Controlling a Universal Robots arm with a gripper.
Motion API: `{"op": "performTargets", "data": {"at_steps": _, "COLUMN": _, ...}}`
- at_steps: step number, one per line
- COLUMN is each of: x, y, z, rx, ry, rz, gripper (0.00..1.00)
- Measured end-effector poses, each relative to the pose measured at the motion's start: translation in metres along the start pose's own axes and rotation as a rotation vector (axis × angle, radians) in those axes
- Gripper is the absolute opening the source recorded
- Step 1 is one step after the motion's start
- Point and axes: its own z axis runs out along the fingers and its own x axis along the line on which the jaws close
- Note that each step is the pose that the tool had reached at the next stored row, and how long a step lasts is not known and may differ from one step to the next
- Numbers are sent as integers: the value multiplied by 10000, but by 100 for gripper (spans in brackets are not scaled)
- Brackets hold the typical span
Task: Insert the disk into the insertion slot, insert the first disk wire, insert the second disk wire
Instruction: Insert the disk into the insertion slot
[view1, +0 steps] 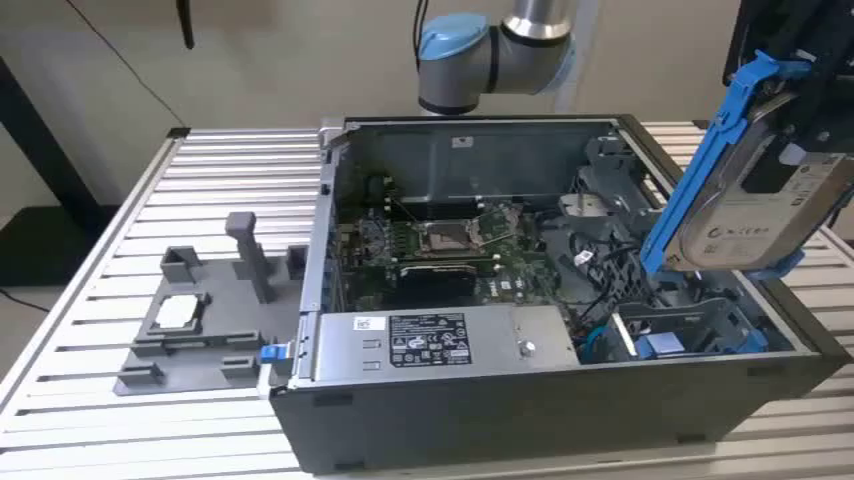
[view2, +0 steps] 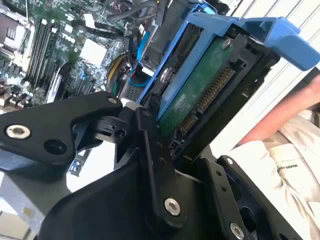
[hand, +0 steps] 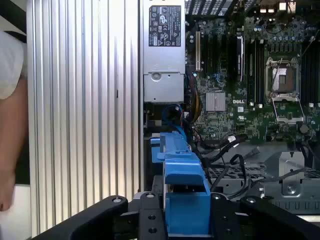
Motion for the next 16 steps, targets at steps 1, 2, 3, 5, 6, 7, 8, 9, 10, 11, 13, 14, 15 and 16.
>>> {"op": "performTargets", "data": {"at_steps": 1, "x": 0, "y": 0, "z": 0, "rx": 0, "ry": 0, "rz": 0, "gripper": 32}}
{"op": "performTargets", "data": {"at_steps": 2, "x": 0, "y": 0, "z": 0, "rx": 0, "ry": 0, "rz": 0, "gripper": 32}}
{"op": "performTargets", "data": {"at_steps": 3, "x": 0, "y": 0, "z": 0, "rx": 0, "ry": 0, "rz": 0, "gripper": 32}}
{"op": "performTargets", "data": {"at_steps": 5, "x": 0, "y": 0, "z": 0, "rx": -1, "ry": 0, "rz": 0, "gripper": 32}}
{"op": "performTargets", "data": {"at_steps": 6, "x": 0, "y": 0, "z": 0, "rx": 0, "ry": 0, "rz": 0, "gripper": 32}}
{"op": "performTargets", "data": {"at_steps": 7, "x": 0, "y": 0, "z": 0, "rx": 0, "ry": 0, "rz": 0, "gripper": 32}}
{"op": "performTargets", "data": {"at_steps": 8, "x": 0, "y": 0, "z": 0, "rx": 0, "ry": 0, "rz": 0, "gripper": 32}}
{"op": "performTargets", "data": {"at_steps": 9, "x": 0, "y": 0, "z": 0, "rx": -1, "ry": 0, "rz": 0, "gripper": 32}}
{"op": "performTargets", "data": {"at_steps": 10, "x": 0, "y": 0, "z": 0, "rx": 0, "ry": 0, "rz": 0, "gripper": 32}}
{"op": "performTargets", "data": {"at_steps": 11, "x": 0, "y": 0, "z": 0, "rx": 0, "ry": 0, "rz": 0, "gripper": 32}}
{"op": "performTargets", "data": {"at_steps": 13, "x": 0, "y": 0, "z": 5, "rx": 0, "ry": 1, "rz": 0, "gripper": 32}}
{"op": "performTargets", "data": {"at_steps": 14, "x": 0, "y": 0, "z": 14, "rx": 0, "ry": 1, "rz": 0, "gripper": 32}}
{"op": "performTargets", "data": {"at_steps": 15, "x": 1, "y": -1, "z": 29, "rx": 0, "ry": 1, "rz": 0, "gripper": 32}}
{"op": "performTargets", "data": {"at_steps": 16, "x": 2, "y": -2, "z": 46, "rx": 0, "ry": 1, "rz": 0, "gripper": 32}}
